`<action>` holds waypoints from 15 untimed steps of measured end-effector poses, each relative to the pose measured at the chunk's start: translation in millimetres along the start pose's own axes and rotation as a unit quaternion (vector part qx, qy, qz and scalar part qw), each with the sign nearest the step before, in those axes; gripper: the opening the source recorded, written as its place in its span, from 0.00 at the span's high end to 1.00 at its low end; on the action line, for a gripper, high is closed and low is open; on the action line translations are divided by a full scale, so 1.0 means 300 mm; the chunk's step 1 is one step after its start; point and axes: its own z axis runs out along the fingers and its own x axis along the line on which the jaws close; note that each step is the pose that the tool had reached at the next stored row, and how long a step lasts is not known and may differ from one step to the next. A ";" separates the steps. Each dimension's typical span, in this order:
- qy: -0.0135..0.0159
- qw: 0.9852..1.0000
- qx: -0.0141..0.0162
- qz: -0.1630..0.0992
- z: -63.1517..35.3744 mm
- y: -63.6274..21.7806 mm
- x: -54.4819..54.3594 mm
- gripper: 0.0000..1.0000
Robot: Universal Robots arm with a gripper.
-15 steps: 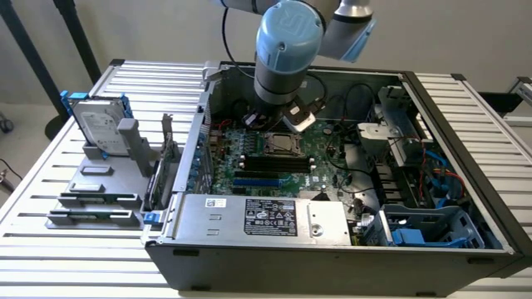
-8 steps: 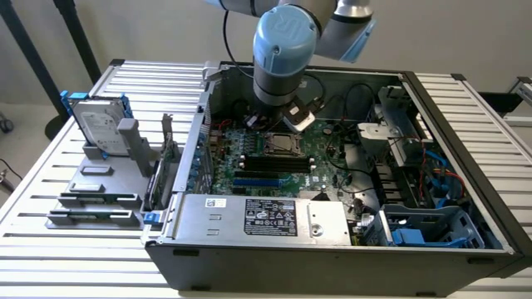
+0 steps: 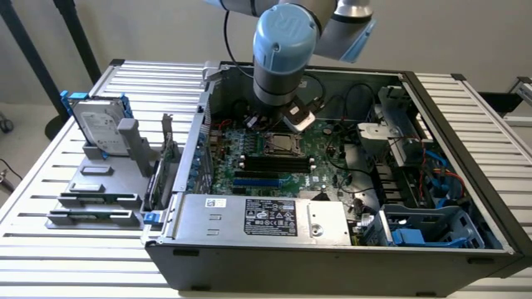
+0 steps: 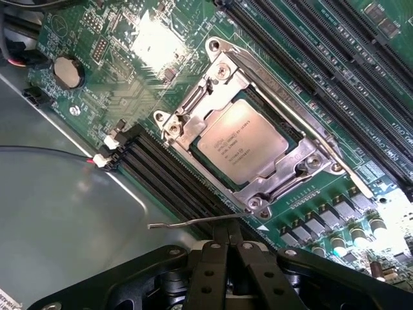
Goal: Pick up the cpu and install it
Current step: 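Install the first cpu locking lever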
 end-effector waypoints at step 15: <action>-0.007 1.000 -0.006 -0.005 0.011 -0.006 0.007 0.89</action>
